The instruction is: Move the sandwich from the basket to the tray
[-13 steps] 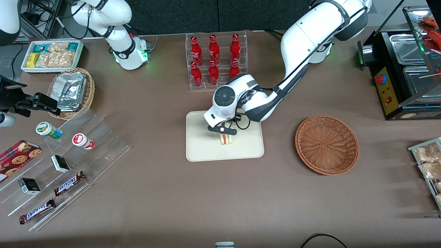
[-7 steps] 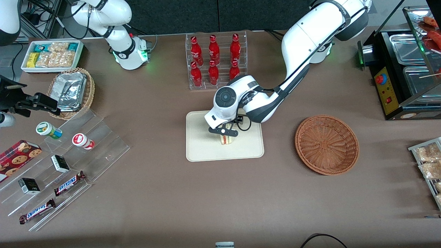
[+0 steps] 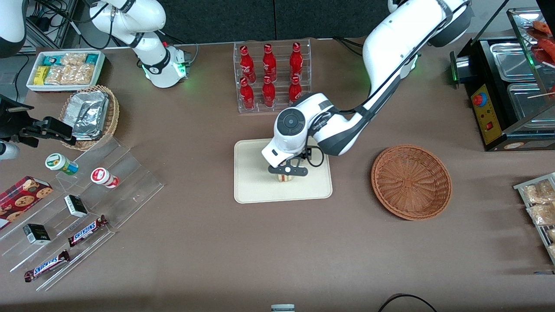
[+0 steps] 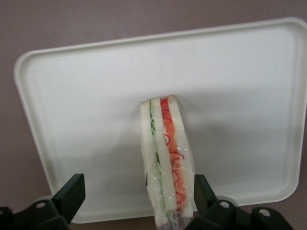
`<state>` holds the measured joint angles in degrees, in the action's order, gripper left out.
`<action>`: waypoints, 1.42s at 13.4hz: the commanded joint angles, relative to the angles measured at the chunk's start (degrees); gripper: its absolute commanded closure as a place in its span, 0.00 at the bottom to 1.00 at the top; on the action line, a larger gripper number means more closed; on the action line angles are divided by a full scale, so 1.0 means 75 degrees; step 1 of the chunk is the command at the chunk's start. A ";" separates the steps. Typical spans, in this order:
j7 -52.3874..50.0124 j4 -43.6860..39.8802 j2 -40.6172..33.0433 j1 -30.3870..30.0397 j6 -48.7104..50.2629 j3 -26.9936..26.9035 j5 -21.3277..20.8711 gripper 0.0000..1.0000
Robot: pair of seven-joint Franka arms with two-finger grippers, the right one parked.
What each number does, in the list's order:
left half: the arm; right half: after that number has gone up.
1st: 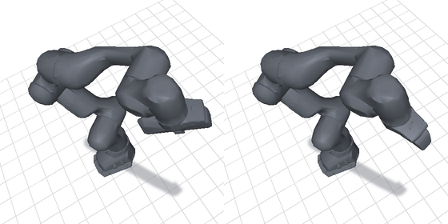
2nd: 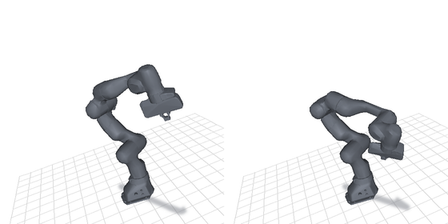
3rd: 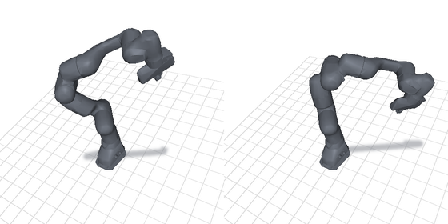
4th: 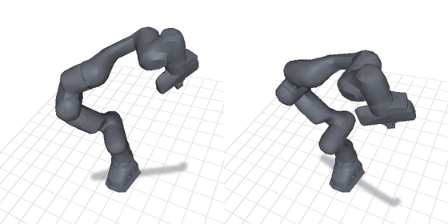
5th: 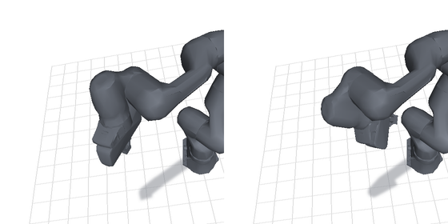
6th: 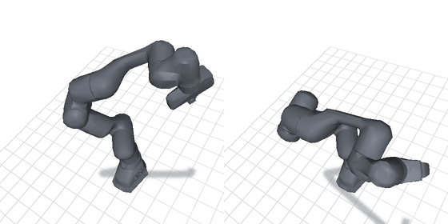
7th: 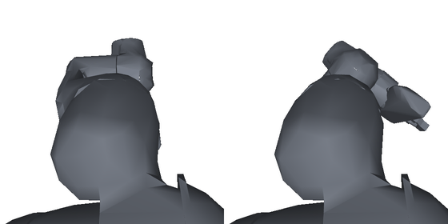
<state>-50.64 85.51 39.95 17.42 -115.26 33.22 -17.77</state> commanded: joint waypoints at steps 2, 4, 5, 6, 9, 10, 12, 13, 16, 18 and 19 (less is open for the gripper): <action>-0.0431 -0.0597 -0.0462 -0.0316 0.1070 0.0035 0.0002 0.00; -0.0466 -0.0574 -0.0988 -0.0506 0.1153 0.0024 0.0304 0.00; -0.0455 -0.0585 -0.1257 -0.0541 0.1281 -0.0011 0.0399 0.00; -0.0455 -0.0597 -0.1480 -0.0762 0.1526 0.0000 0.0423 0.00; -0.0338 -0.0585 -0.2300 -0.1465 0.2381 0.0012 0.0844 0.00; -0.0314 -0.0574 -0.2512 -0.1745 0.2709 0.0023 0.0857 0.00; -0.0314 -0.0550 -0.2840 -0.2156 0.3015 0.0023 0.0869 0.00; -0.0303 -0.0515 -0.2993 -0.2367 0.3167 0.0023 0.0869 0.00; 0.0467 -0.0515 -0.3380 -0.2976 0.3906 0.0012 0.0857 0.00; 0.1182 -0.0515 -0.3568 -0.3410 0.4129 0.0023 0.0938 0.00; 0.1499 -0.0515 -0.3650 -0.3598 0.4223 0.0012 0.1090 0.00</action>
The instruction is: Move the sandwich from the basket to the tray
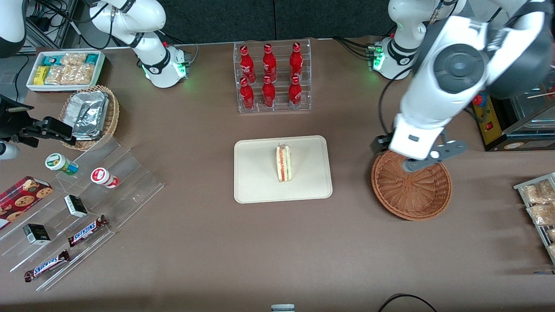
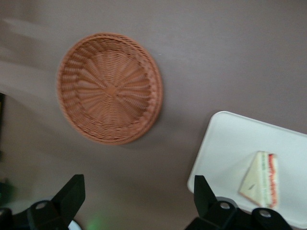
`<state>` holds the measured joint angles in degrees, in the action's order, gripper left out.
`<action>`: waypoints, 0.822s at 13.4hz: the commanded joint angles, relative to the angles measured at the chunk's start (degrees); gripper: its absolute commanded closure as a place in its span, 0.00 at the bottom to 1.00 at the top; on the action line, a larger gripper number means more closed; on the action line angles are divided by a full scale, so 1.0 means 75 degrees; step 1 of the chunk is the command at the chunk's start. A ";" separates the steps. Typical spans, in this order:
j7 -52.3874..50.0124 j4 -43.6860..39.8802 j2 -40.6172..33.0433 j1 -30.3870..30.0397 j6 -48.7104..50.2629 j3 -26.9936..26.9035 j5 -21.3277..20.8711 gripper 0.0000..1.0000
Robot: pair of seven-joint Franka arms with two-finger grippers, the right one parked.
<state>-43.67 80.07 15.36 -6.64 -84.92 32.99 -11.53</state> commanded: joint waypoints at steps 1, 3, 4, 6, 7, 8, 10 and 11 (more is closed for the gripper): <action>0.0827 0.0234 -0.0477 -0.0589 0.0213 0.0043 0.0353 0.00; 0.1238 0.0258 -0.0548 -0.0813 0.0342 0.0043 0.0365 0.00; 0.1426 0.0258 -0.0560 -0.0953 0.0377 0.0043 0.0365 0.00; 0.2091 0.0258 -0.0688 -0.1374 0.0552 0.0043 0.0528 0.00; 0.2536 0.0281 -0.0805 -0.1620 0.0599 0.0031 0.0692 0.00; 0.2982 0.0281 -0.0899 -0.1831 0.0739 0.0020 0.0798 0.00; 0.3767 0.0293 -0.1086 -0.1648 0.1021 -0.0690 0.0880 0.00; 0.4201 0.0374 -0.1250 -0.1275 0.1056 -0.1299 0.1183 0.00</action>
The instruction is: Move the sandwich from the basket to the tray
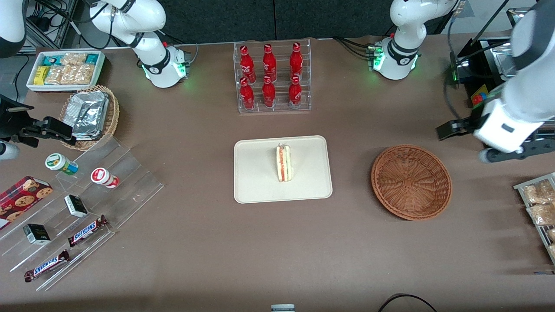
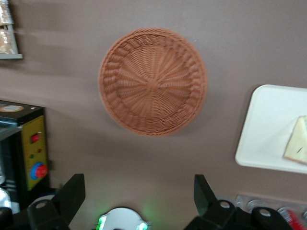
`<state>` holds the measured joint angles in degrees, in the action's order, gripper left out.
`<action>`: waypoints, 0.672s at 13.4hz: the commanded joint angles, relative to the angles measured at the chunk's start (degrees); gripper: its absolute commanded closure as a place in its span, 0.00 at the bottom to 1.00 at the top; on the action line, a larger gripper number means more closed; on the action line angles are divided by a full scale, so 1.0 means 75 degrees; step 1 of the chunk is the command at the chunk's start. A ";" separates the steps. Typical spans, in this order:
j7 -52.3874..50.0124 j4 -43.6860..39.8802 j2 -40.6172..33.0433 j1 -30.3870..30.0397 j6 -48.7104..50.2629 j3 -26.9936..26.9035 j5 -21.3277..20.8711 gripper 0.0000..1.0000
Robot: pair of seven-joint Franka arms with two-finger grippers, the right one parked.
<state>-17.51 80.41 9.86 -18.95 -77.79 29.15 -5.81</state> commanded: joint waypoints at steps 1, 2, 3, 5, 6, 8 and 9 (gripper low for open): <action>0.1169 0.0457 -0.0703 0.0683 0.0107 -0.1536 0.0679 0.00; 0.1510 0.0678 -0.0879 0.1058 0.0095 -0.2088 0.0821 0.00; 0.1665 0.0913 -0.1089 0.1375 0.0083 -0.2488 0.0834 0.00; 0.1876 0.1464 -0.1582 0.1996 0.0036 -0.3145 0.0834 0.00; 0.1970 0.1686 -0.1769 0.2382 0.0025 -0.3531 0.0834 0.00; 0.2122 0.1794 -0.1865 0.2678 -0.0068 -0.3910 0.0834 0.00; 0.2123 0.1689 -0.1807 0.2667 -0.0173 -0.3910 0.0822 0.00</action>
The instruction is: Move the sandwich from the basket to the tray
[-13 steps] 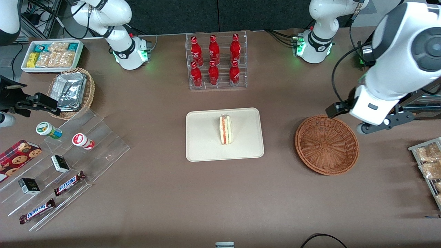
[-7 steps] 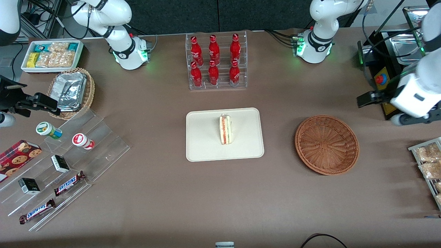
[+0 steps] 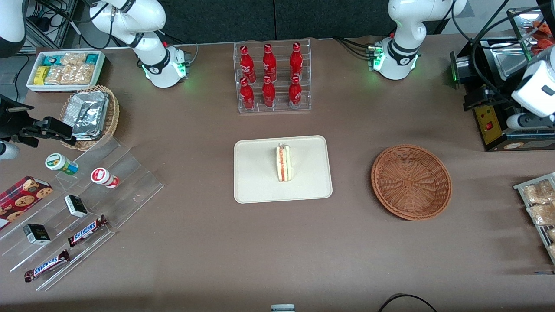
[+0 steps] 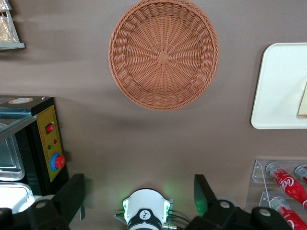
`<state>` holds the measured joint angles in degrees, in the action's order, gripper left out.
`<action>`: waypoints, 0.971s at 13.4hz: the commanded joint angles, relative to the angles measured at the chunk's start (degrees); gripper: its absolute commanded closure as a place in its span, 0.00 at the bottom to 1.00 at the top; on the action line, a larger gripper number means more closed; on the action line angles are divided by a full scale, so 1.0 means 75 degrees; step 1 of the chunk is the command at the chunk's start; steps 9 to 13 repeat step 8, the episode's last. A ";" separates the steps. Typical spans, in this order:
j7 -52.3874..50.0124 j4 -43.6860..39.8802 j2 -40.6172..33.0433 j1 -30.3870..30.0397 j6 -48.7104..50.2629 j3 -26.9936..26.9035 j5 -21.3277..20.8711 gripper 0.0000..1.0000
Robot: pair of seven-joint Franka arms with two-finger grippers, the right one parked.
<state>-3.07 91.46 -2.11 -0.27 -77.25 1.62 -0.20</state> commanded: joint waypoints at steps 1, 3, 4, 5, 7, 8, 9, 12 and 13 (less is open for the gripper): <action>0.0186 0.0054 -0.0071 0.0177 -0.0247 -0.0239 0.0016 0.00; 0.0198 -0.0345 0.0175 0.0177 -0.0224 -0.0227 0.0050 0.00; 0.0209 -0.0521 0.0258 0.0165 -0.0235 -0.0227 0.0074 0.00; 0.0210 -0.0685 0.0363 0.0165 -0.0212 -0.0227 0.0039 0.00; 0.0198 -0.0768 0.0434 0.0165 -0.0189 -0.0227 0.0039 0.00; 0.0198 -0.0768 0.0434 0.0165 -0.0200 -0.0227 0.0051 0.00; 0.0198 -0.0768 0.0434 0.0165 -0.0200 -0.0227 0.0051 0.00; 0.0198 -0.0768 0.0434 0.0165 -0.0200 -0.0227 0.0051 0.00; 0.0198 -0.0768 0.0434 0.0165 -0.0200 -0.0227 0.0051 0.00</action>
